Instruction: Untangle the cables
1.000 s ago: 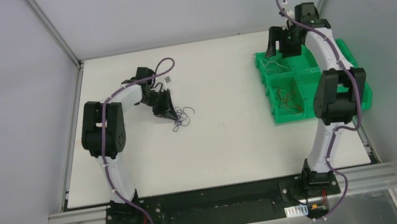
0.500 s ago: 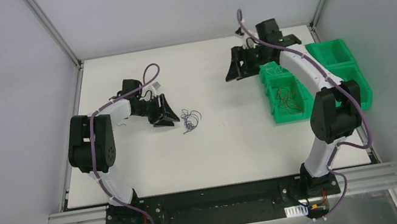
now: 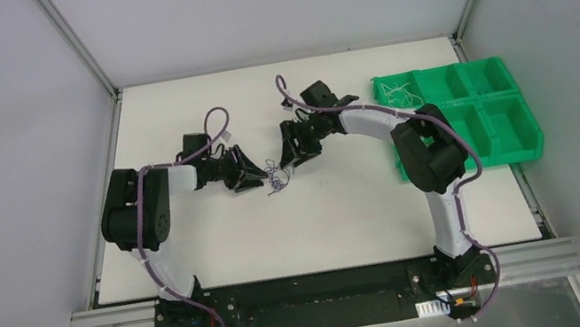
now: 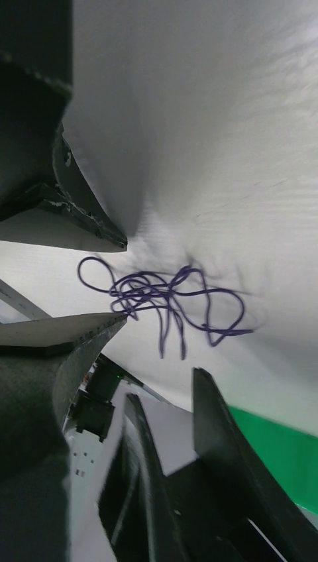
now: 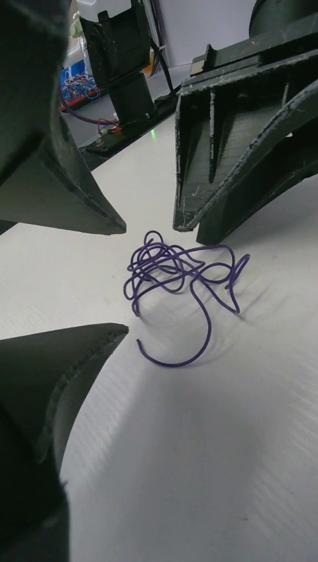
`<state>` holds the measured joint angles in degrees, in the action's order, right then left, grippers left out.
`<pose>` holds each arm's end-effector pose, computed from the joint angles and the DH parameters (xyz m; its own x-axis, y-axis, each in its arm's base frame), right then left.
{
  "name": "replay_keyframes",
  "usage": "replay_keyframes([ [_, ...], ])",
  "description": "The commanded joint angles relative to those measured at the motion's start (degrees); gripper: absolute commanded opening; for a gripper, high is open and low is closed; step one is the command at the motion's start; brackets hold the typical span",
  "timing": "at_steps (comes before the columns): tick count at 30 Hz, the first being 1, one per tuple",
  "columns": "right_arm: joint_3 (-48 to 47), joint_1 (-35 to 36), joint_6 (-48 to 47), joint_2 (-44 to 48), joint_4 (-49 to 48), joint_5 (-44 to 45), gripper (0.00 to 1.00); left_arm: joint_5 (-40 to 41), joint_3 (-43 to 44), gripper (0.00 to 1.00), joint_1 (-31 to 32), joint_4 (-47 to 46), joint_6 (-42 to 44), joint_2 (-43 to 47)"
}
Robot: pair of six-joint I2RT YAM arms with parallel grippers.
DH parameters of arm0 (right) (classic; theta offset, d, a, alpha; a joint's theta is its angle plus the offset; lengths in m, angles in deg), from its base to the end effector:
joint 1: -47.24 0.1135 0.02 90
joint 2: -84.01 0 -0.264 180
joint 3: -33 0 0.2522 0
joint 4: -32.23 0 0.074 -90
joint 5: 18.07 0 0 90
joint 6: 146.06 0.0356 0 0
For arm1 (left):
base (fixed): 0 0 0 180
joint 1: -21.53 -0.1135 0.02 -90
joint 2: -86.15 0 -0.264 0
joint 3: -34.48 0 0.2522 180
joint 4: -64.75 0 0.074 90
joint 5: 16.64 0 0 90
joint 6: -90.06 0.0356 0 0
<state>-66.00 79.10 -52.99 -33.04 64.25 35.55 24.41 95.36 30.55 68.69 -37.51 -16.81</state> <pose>0.3674 0.2532 0.1918 -0.6904 -0.3783 -0.6166 -0.7124 0.5038 0.4886 0.3257 -0.0789 0.1317 -0.9414 -0.2560 -0.2195 0.0582 0.5178 -0.8535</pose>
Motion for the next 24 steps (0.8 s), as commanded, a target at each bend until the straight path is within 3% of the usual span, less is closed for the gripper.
replay_keyframes([
  [1,-2.3,1.5,4.4,-1.3,-5.6,1.7,0.53,1.0,2.2,0.38,0.4,-8.9,-7.3,-4.8],
  [11,0.7,2.3,5.3,-4.4,-7.9,1.1,0.38,0.6,4.3,0.31,2.2,-11.7,-9.3,-10.4],
  [15,1.4,2.1,6.1,-4.1,-8.3,-1.6,0.37,0.8,3.7,0.27,2.4,-10.4,-8.7,-10.6],
  [20,2.4,1.3,5.8,-3.1,-8.4,-2.2,0.29,1.5,1.9,0.14,2.7,-9.6,-6.7,-9.1],
  [22,2.7,1.4,5.8,-3.2,-8.5,-1.5,0.21,0.7,2.3,0.16,3.5,-9.6,-6.1,-9.1],
  [24,2.7,1.5,5.9,-3.4,-8.5,-0.7,0.16,0.4,2.9,0.26,4.6,-9.7,-5.8,-9.3],
])
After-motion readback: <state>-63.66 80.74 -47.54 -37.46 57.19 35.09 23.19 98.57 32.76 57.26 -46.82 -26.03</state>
